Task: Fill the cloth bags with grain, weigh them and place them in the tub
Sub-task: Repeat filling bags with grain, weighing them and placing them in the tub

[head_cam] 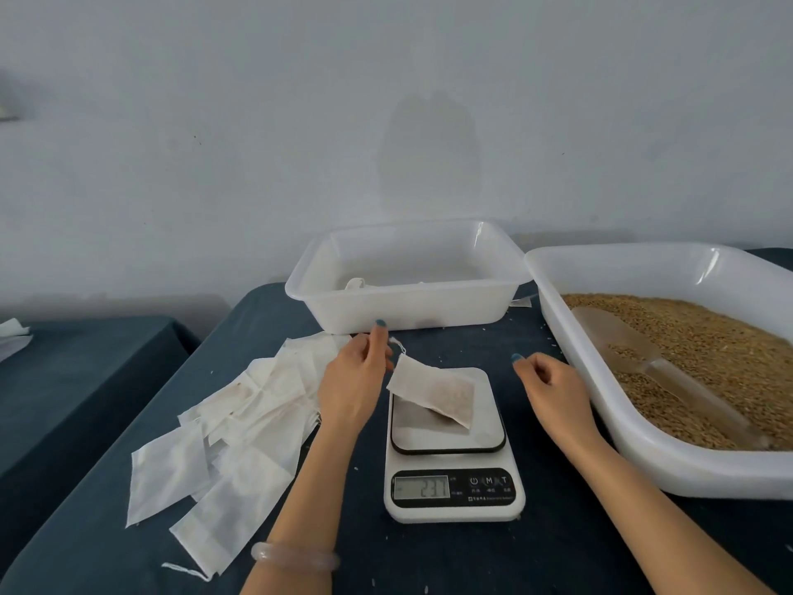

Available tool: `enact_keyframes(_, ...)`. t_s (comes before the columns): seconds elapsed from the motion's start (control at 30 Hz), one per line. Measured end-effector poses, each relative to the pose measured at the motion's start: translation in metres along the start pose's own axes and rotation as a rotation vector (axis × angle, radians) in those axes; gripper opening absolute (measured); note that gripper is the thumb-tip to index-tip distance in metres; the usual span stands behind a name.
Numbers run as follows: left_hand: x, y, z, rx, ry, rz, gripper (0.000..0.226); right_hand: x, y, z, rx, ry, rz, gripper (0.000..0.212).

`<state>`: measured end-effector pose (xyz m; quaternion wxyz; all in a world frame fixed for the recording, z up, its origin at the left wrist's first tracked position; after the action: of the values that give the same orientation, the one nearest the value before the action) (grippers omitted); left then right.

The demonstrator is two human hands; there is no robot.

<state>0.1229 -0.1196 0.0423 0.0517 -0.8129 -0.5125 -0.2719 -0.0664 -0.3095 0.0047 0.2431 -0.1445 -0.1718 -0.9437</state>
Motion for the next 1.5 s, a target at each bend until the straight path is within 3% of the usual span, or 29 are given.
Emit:
enact_keyframes(0.1, -0.001, -0.007, -0.01, -0.076, 0.27, 0.051, 0.072, -0.001, 0.001, -0.002, 0.007, -0.014, 0.009, 0.042)
enact_keyframes(0.23, -0.015, -0.01, -0.011, -0.121, 0.434, 0.187, 0.054, 0.0, 0.003, -0.004, -0.001, 0.001, -0.001, 0.041)
enact_keyframes(0.33, -0.022, -0.008, -0.013, -0.129, 0.246, 0.303, 0.024, -0.002, 0.003, -0.003, 0.007, -0.027, 0.008, 0.043)
enact_keyframes(0.4, -0.021, -0.002, -0.019, -0.11, 0.034, 0.348, 0.023, -0.003, 0.003, -0.003, 0.009, -0.041, 0.012, 0.042)
enact_keyframes(0.47, -0.016, 0.009, -0.031, -0.105, -0.034, 0.363, 0.025, -0.003, 0.003, -0.003, 0.003, -0.046, 0.015, 0.042)
enact_keyframes(0.53, -0.008, 0.027, -0.049, -0.142, 0.045, 0.337, 0.015, -0.004, 0.004, -0.003, -0.009, -0.051, 0.015, 0.041)
enact_keyframes(0.67, 0.009, 0.075, -0.112, -0.29, 0.338, 0.082, 0.017, -0.007, 0.004, -0.003, -0.044, -0.075, 0.023, 0.04)
enact_keyframes(0.83, -0.012, 0.116, -0.175, -0.533, 0.339, -0.057, 0.035, -0.009, 0.004, -0.003, -0.035, -0.109, 0.033, 0.039)
enact_keyframes(0.93, -0.047, 0.129, -0.17, -0.639, 0.504, 0.042, 0.042, -0.009, 0.004, -0.004, -0.034, -0.101, 0.032, 0.039)
enact_keyframes(1.0, -0.082, 0.13, -0.149, -0.646, 0.738, 0.197, 0.046, -0.009, 0.004, -0.004, -0.035, -0.102, 0.036, 0.04)
enact_keyframes(1.07, -0.109, 0.128, -0.122, -0.605, 0.816, 0.39, 0.047, -0.009, 0.004, -0.005, -0.044, -0.105, 0.041, 0.041)
enact_keyframes(1.27, -0.108, 0.13, -0.1, -0.443, 0.646, 0.615, 0.039, -0.01, 0.005, -0.006, -0.052, -0.125, 0.038, 0.041)
enact_keyframes(1.37, -0.088, 0.127, -0.103, -0.468, 0.473, 0.529, 0.033, -0.009, 0.004, -0.005, -0.043, -0.111, 0.04, 0.04)
enact_keyframes(1.5, -0.024, 0.132, -0.095, -0.428, 0.155, 0.263, 0.032, -0.008, 0.003, -0.005, -0.033, -0.072, 0.036, 0.041)
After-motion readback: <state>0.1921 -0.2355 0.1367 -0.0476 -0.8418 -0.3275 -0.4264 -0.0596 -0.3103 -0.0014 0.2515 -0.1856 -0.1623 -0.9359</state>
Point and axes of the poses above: each hand's wrist, its own y-axis towards the middle knuckle, its own x-axis out of the back of the hand, z = x × y, the point moved 6 cm from there along y, towards the middle knuckle, and after that the axes turned 3 degrees about y, right-handed, at the moved point
